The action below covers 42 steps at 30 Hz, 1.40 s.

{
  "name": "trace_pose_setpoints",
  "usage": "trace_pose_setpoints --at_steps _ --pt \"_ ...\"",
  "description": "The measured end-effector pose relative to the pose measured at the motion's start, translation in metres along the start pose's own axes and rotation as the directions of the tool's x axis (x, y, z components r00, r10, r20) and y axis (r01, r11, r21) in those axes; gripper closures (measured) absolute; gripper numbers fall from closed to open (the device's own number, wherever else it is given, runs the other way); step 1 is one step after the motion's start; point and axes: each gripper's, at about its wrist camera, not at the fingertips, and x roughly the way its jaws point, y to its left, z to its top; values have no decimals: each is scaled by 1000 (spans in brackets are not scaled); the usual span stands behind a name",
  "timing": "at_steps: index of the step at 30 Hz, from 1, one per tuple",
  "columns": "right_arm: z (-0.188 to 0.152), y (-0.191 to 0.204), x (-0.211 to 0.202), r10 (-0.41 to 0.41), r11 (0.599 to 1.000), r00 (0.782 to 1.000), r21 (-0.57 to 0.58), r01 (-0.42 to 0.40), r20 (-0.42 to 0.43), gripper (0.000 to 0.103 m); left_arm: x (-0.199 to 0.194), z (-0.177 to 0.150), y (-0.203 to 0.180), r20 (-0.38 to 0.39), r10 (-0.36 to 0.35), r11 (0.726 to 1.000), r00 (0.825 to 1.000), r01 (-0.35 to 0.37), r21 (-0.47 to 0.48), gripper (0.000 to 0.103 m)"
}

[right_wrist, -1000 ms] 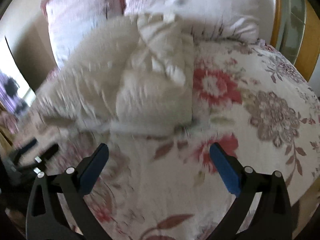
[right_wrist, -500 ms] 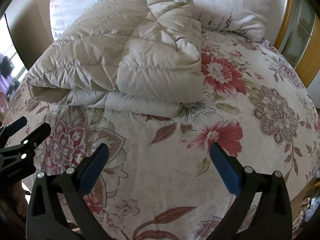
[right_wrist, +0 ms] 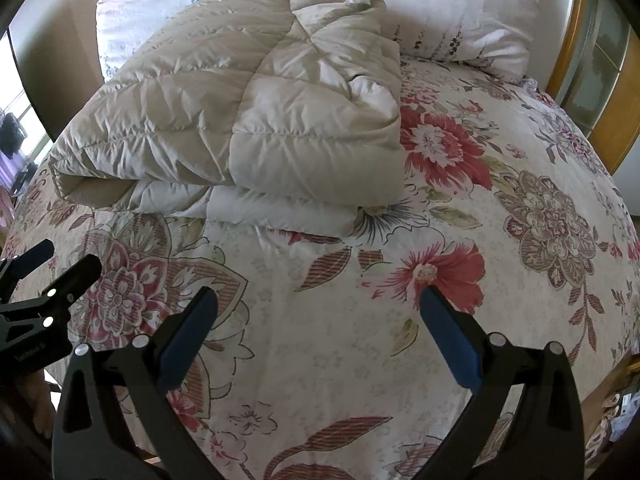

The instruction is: Fold large clothes

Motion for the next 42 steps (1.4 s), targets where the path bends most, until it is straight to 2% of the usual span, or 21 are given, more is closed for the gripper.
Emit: trace_pose_setpoints --at_steps 42 --pt "0 3 3 1 1000 1000 -2 -1 -7 2 1 -1 -1 -4 -9 1000 1000 9 -2 1"
